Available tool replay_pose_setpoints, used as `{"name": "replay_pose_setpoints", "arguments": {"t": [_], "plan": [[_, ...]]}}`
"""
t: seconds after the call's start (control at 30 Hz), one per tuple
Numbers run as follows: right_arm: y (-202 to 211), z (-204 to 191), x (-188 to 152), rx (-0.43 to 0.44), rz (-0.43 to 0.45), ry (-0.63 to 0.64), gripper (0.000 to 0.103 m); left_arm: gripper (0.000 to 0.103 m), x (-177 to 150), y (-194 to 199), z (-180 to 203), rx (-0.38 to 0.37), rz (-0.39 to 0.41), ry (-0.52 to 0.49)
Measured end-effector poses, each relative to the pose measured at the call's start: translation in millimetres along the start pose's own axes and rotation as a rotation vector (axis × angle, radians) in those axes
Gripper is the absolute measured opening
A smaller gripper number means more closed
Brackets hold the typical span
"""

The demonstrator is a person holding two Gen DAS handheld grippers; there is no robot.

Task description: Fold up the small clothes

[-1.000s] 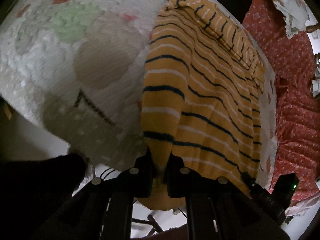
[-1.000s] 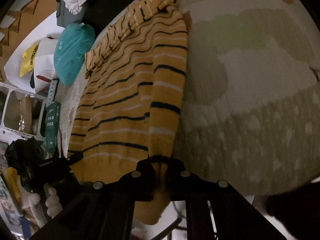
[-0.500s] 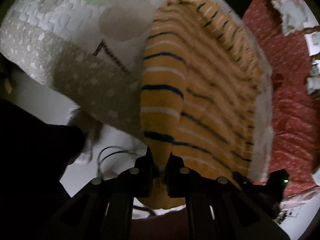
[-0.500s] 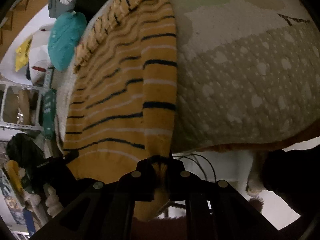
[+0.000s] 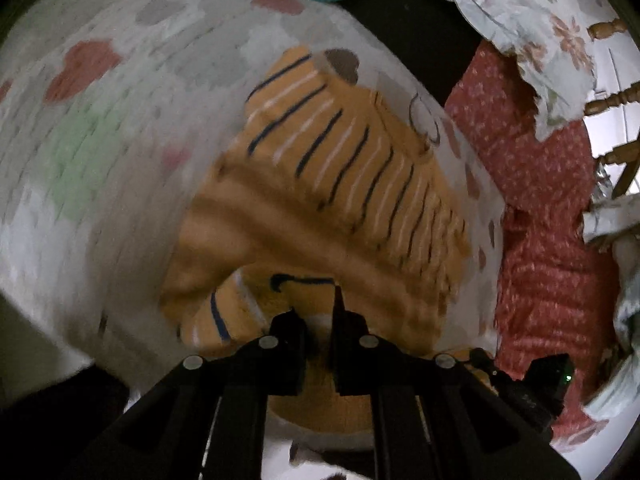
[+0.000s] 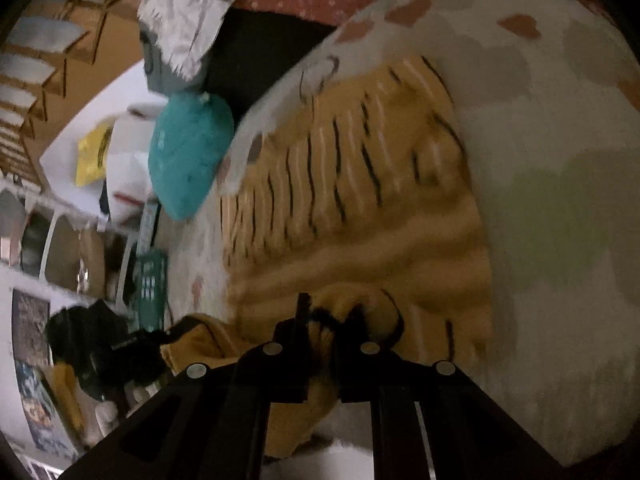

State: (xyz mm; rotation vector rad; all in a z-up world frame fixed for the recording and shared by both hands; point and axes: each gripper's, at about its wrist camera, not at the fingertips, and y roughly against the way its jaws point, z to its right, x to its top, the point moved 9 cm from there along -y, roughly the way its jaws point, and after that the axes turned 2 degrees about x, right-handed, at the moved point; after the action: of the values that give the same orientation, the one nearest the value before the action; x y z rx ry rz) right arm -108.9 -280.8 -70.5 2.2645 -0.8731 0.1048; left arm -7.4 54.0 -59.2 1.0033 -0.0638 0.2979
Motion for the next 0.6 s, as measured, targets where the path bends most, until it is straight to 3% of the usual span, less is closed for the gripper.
{"name": "replay_pose_setpoints", "arguments": {"t": [0.27, 0.37, 0.47, 0.6], "plan": [[-65.2, 31.6, 84.6, -0.076, 0.039, -0.099, 0.009, 0.009, 85.8, -57.9, 19.2, 0.028, 0.002, 0.008], [-86.1, 37.3, 101.6, -0.08, 0.044, -0.087, 0.01, 0.01, 105.5, -77.7, 21.9, 0.013, -0.022, 0.011], [-93.8, 35.5, 111.7, -0.103, 0.047, -0.058, 0.013, 0.014, 119.4, -81.5, 23.0, -0.05, -0.033, 0.046], [-79.5, 23.6, 114.4, -0.081, 0.068, -0.014, 0.036, 0.032, 135.1, -52.2, 21.8, -0.09, 0.039, 0.037]]}}
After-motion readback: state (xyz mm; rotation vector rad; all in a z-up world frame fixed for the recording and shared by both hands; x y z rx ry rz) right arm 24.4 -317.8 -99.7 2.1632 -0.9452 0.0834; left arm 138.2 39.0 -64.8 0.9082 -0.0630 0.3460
